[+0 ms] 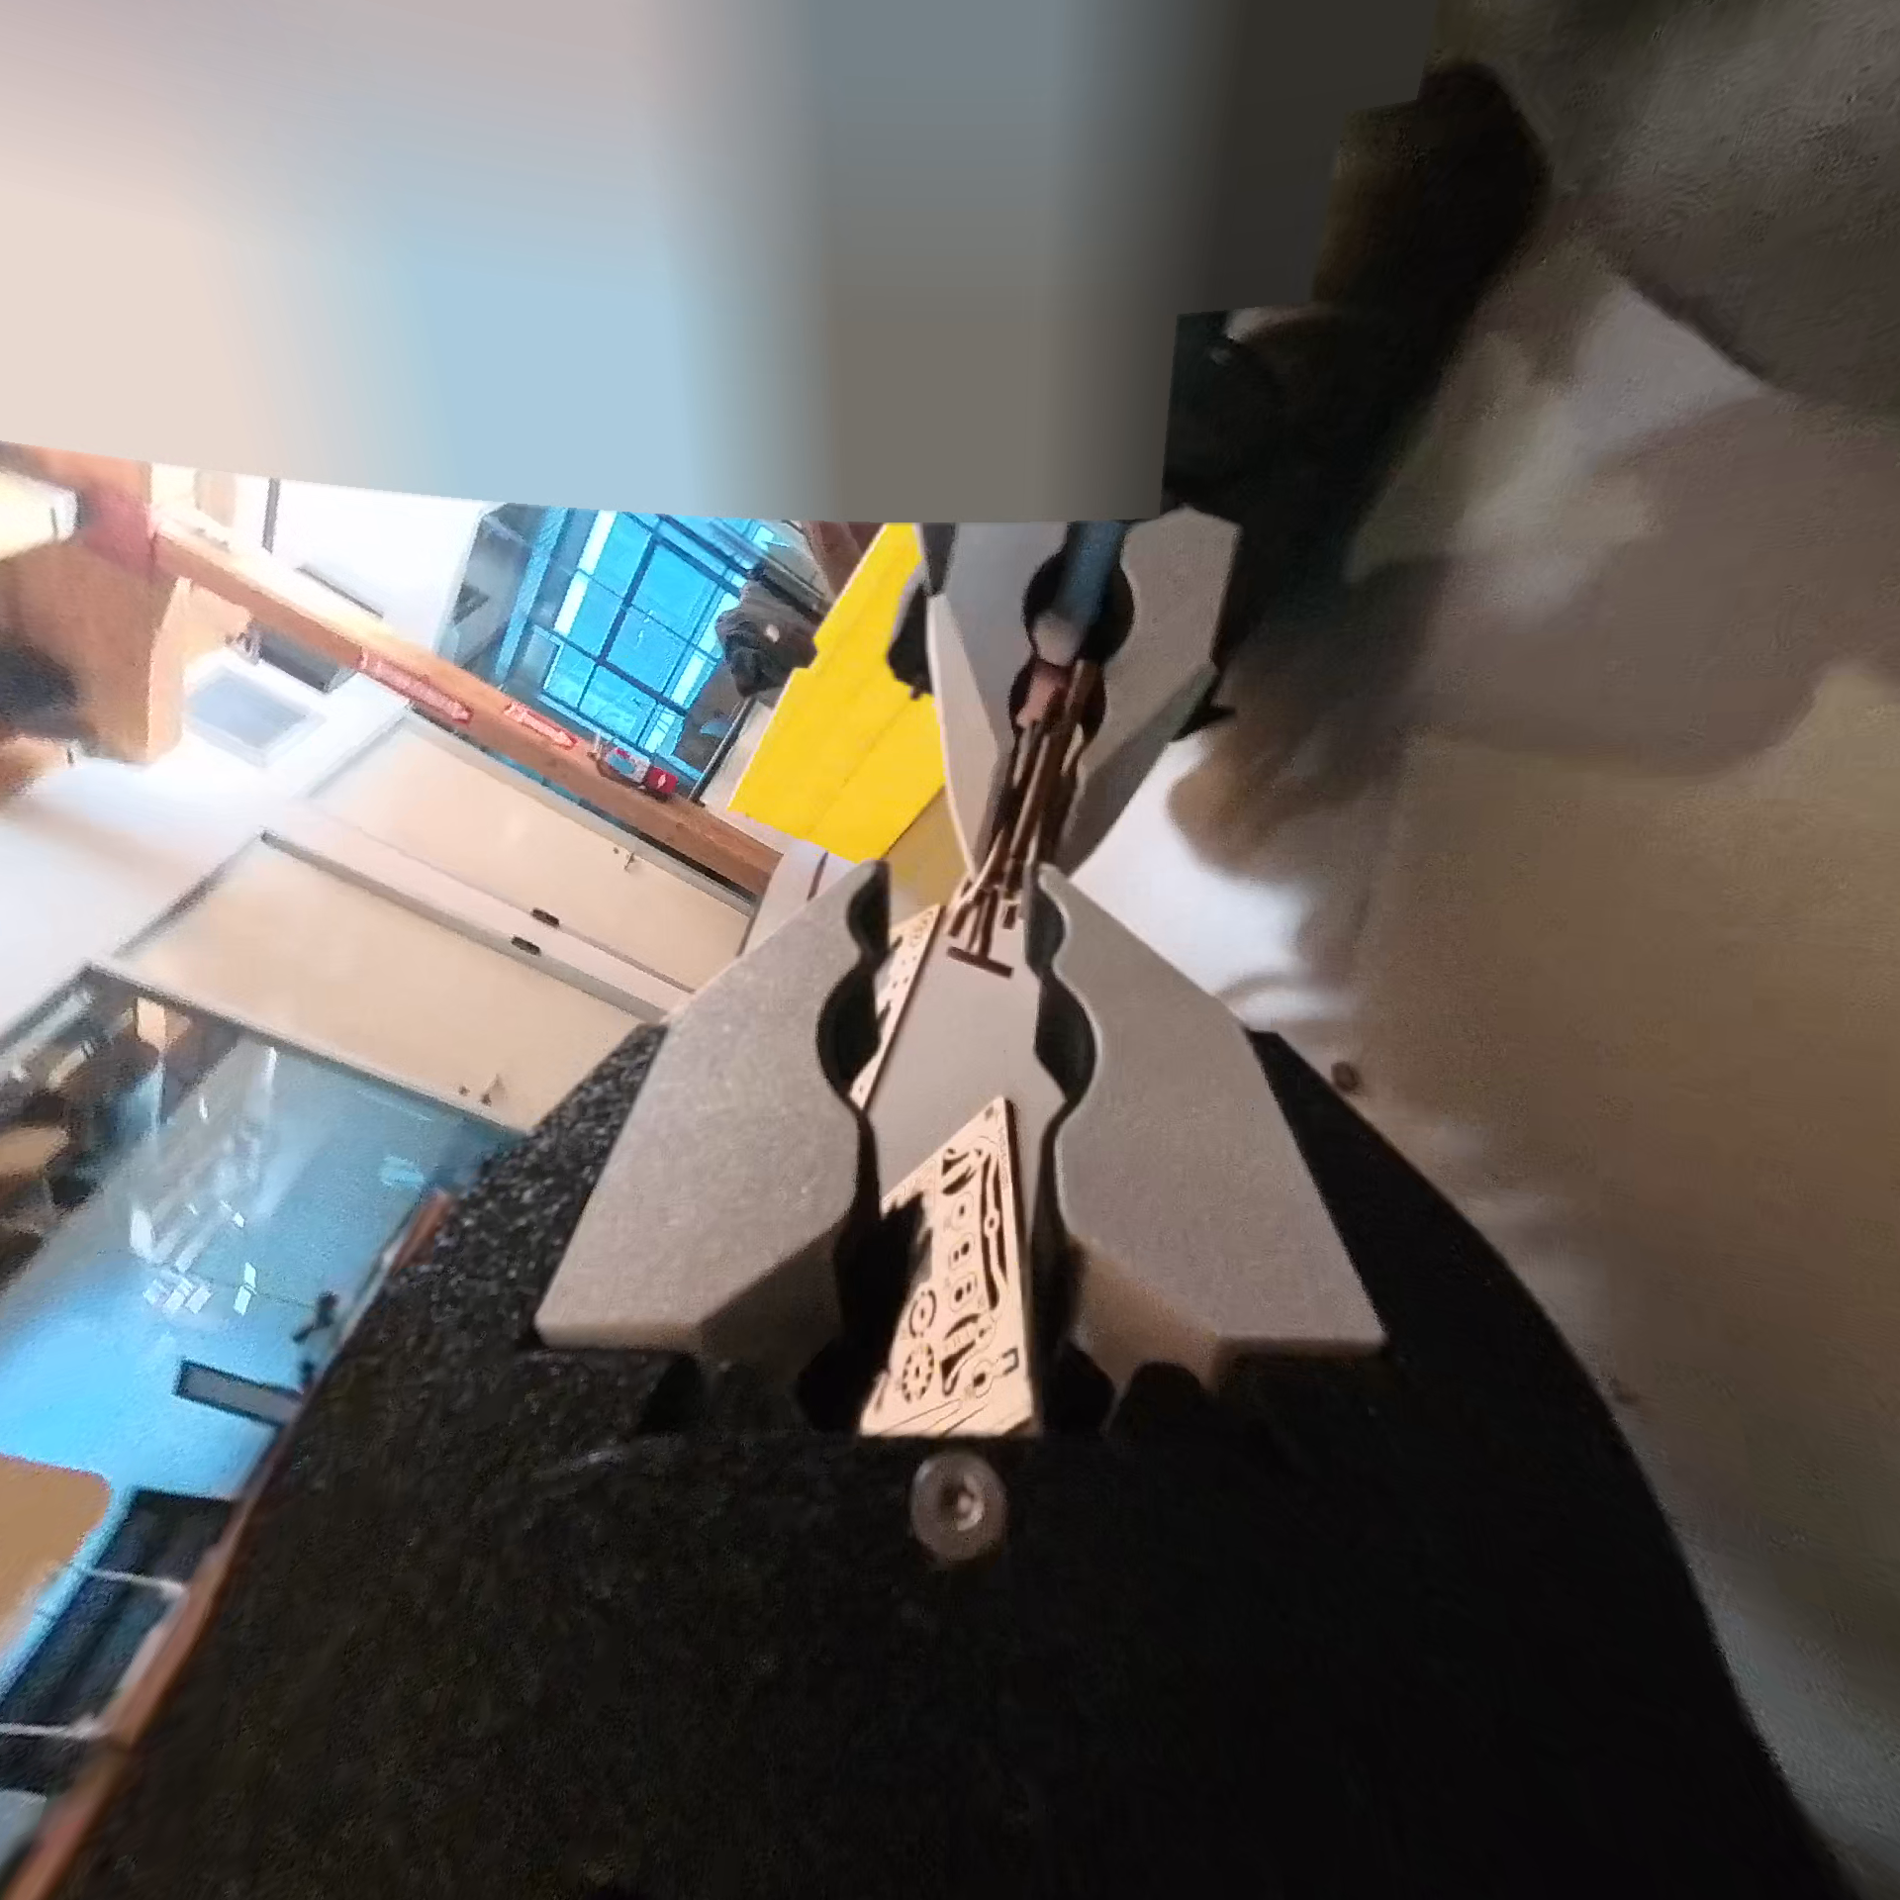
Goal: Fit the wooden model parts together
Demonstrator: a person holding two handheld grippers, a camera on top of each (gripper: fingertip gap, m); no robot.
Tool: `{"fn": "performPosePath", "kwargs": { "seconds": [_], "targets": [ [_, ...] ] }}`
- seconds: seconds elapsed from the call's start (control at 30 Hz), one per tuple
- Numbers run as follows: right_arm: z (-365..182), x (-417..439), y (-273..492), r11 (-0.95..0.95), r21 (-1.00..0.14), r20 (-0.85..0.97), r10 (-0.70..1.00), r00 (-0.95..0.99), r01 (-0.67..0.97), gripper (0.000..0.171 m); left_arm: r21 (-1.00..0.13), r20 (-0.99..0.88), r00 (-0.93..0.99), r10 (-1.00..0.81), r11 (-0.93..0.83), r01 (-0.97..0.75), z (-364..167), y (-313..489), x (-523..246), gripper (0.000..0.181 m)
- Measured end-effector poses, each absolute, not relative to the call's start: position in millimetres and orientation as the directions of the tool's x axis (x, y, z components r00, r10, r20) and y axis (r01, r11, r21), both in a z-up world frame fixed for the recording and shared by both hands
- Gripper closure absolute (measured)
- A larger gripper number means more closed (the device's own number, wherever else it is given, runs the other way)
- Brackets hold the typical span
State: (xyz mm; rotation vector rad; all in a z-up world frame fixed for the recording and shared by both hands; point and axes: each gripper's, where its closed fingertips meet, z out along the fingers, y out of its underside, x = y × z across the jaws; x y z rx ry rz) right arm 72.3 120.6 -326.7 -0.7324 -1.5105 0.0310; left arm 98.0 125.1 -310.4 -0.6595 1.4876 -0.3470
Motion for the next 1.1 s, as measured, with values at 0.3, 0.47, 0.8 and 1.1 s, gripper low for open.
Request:
{"fn": "performPosePath", "kwargs": {
  "seconds": [0.3,0.47,0.8,1.1],
  "targets": [
    [-268.0,94.2,149.3,0.639,-0.693,0.721,0.614,0.321,0.333,0.164,-0.690,-0.684,0.359,-0.635,0.723,-0.037,-238.8,141.9,88.6,0.148],
    [-174.7,92.8,144.1,0.595,-0.789,0.603,0.704,0.376,0.152,0.163,-0.651,-0.635,0.492,-0.596,0.755,0.074,-131.7,127.0,73.3,0.141],
    [-32.1,50.7,57.8,0.312,-0.830,0.330,0.943,0.044,-0.463,0.164,-0.678,-0.483,0.511,-0.711,0.673,0.295,-13.4,55.9,27.6,0.123],
    [-44.8,38.1,10.4,0.444,-0.767,0.568,0.805,-0.170,-0.463,0.164,-0.669,-0.628,0.375,-0.682,0.719,0.187,-26.7,27.9,37.8,0.146]
  ]
}}
